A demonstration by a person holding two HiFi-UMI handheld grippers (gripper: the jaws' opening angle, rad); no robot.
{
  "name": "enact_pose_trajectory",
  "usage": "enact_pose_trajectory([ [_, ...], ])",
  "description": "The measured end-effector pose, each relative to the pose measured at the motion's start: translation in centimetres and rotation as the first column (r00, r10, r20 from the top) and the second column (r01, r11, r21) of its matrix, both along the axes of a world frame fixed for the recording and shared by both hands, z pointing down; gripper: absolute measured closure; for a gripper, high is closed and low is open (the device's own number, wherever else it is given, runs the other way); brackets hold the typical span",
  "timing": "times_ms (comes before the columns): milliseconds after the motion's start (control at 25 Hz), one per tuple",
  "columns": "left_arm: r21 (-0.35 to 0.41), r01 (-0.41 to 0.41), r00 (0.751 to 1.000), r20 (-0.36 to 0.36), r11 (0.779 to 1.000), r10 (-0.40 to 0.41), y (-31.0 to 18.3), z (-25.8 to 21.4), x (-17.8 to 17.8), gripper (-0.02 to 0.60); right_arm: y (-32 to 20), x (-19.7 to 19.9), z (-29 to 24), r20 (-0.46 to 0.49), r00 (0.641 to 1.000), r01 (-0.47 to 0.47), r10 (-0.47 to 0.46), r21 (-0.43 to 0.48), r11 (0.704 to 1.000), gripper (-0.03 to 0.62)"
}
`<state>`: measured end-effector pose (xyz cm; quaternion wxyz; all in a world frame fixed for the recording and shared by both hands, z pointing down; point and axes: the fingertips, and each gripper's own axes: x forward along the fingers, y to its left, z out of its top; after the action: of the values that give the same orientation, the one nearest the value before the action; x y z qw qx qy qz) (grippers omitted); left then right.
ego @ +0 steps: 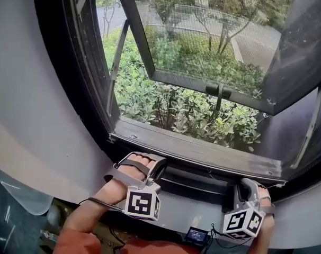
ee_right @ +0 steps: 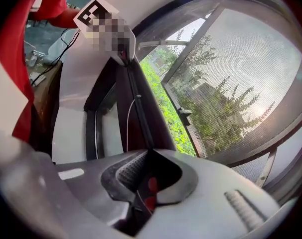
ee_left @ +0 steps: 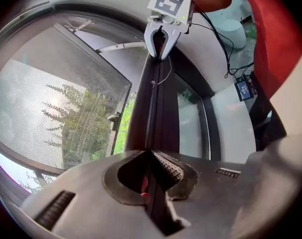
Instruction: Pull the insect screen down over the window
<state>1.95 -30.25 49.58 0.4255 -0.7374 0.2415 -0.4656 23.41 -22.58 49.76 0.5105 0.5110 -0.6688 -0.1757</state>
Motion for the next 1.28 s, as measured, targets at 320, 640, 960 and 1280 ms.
enact_pose_trajectory([
  [320,-0.068,0.012,0.997,0.071,0.998,-0.007,-0.8,0.05,0.15,0.553,-0.61,0.18,0.1,0.008,1.0,0.012,-0.012,-0.081,0.997,0.556],
  [640,-0.085,0.006,0.999,0.043,0.996,-0.003,-0.83,0.21,0.23,0.552,-0.72,0.18,-0.06,0.044,0.999,0.023,-0.02,-0.074,0.997,0.554],
  [960,-0.097,0.02,0.997,0.081,0.995,-0.012,-0.77,0.3,0.27,0.554,-0.41,0.06,-0.04,0.125,0.992,0.011,-0.003,-0.062,0.998,0.553],
  [1280,-0.196,0.002,0.999,0.052,0.981,0.008,-0.83,0.45,0.1,0.555,-0.74,0.06,0.26,0.14,0.99,0.001,0.019,-0.138,0.99,0.551],
])
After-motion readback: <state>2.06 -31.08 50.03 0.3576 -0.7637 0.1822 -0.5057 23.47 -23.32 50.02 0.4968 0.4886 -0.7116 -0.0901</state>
